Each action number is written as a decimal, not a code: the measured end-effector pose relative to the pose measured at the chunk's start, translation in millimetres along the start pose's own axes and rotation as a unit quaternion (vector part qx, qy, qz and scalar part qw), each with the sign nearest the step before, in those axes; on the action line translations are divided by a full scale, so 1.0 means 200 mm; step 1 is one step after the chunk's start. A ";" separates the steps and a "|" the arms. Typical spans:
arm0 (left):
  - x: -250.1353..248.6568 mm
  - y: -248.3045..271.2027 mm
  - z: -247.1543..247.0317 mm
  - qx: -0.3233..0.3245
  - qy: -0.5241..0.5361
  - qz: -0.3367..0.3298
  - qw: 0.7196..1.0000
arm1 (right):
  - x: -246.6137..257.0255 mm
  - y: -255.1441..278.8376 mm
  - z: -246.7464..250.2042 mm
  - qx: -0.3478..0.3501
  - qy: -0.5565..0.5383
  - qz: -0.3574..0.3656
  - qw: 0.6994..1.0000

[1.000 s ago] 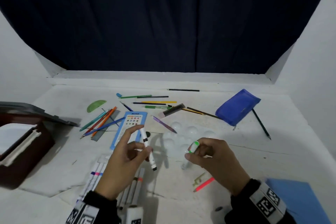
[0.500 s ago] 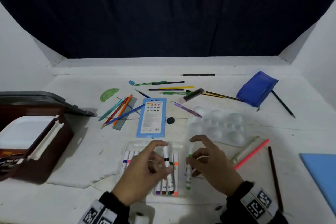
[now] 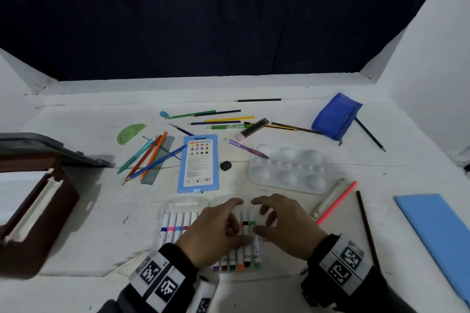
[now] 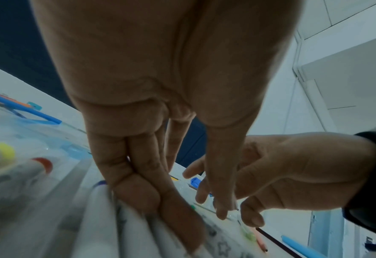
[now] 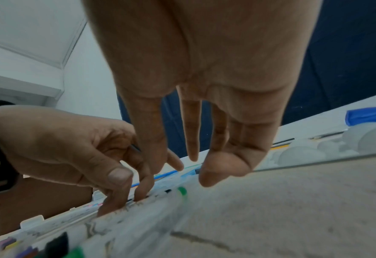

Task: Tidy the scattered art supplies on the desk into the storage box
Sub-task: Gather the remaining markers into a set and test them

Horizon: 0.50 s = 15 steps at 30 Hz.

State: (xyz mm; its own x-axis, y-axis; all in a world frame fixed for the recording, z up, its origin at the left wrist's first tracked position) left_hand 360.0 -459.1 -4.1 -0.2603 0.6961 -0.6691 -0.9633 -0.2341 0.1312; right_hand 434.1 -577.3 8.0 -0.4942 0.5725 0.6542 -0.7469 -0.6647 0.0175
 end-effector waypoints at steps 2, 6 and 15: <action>-0.01 0.00 0.01 0.012 -0.031 -0.012 0.999 | 0.01 0.00 0.01 0.017 0.028 0.009 0.999; 0.00 -0.02 -0.01 0.027 -0.140 -0.049 0.989 | 0.08 0.01 0.00 0.071 0.093 0.049 0.992; -0.01 -0.04 -0.02 -0.027 -0.269 -0.100 0.958 | 0.11 -0.01 -0.09 0.125 0.221 0.065 0.965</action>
State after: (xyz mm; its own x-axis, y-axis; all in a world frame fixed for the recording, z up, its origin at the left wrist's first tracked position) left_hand 368.0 -462.4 -6.5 -0.0814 0.9759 -0.2025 -0.9964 -0.0846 -0.0069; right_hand 416.4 -555.3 9.3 -0.7591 0.5889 0.2775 -0.5628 -0.8078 0.1750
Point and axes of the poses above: each hand's wrist, its own y-axis away from the middle knuckle, its own z-axis out of the back of the hand, x = y × z, the point moved 8 cm from there along -y, towards the middle knuckle, and after that the axes turned 9 degrees about -x, right-handed, at the moved point
